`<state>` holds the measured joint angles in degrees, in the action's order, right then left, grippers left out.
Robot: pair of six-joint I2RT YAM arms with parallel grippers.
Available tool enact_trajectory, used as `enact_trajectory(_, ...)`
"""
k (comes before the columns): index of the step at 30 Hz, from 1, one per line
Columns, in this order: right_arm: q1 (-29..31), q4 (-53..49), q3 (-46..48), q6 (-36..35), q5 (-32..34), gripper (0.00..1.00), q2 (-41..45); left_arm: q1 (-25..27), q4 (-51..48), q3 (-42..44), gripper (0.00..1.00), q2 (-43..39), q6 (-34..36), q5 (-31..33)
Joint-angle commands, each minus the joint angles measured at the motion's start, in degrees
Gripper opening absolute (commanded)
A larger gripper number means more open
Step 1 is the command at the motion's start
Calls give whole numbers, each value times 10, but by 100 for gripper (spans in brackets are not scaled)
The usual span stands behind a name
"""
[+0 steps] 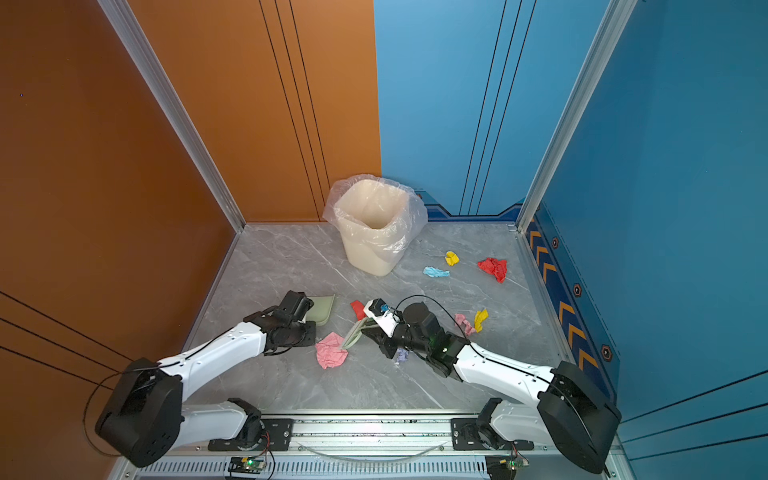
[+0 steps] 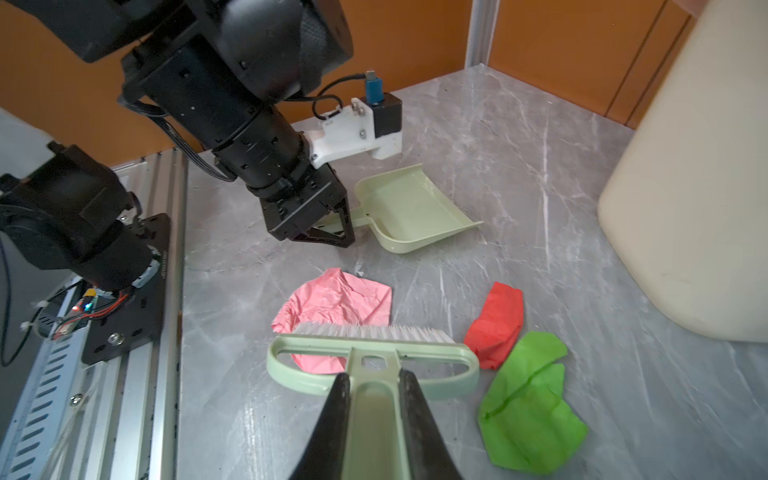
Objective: Sweep away the paper scraps from the table
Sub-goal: 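Move the brush with the right gripper toward the pink paper beside the dustpan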
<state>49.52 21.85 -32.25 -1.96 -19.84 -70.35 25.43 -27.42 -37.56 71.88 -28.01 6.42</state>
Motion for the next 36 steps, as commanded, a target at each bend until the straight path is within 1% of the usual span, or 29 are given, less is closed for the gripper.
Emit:
enact_trajectory(1,22,32,-6,-21,-10,0,-24,-9,-51,11,0,-31,-20,3)
enact_trajectory(5,45,30,-23,-32,-12,0,-69,-19,-64,20,0,-61,-31,17)
enact_trajectory(10,67,22,-47,-46,-2,0,-123,-29,-66,27,0,-64,-29,10)
enact_trajectory(12,68,21,-55,-45,15,0,-145,-30,-66,28,0,-61,-31,9)
enact_trajectory(20,57,10,-113,-44,143,0,-220,-34,-66,33,0,-67,-28,9)
enact_trajectory(23,43,-2,-135,-50,161,0,-240,-39,-66,36,0,-72,-27,6)
enact_trajectory(28,22,-4,-149,-56,152,0,-245,-45,-74,38,0,-75,-25,6)
enact_trajectory(32,9,-4,-145,-78,103,0,-226,-47,-89,32,0,-79,-19,0)
enact_trajectory(36,1,-20,-149,-101,92,0,-206,-45,-128,9,0,-88,-23,-3)
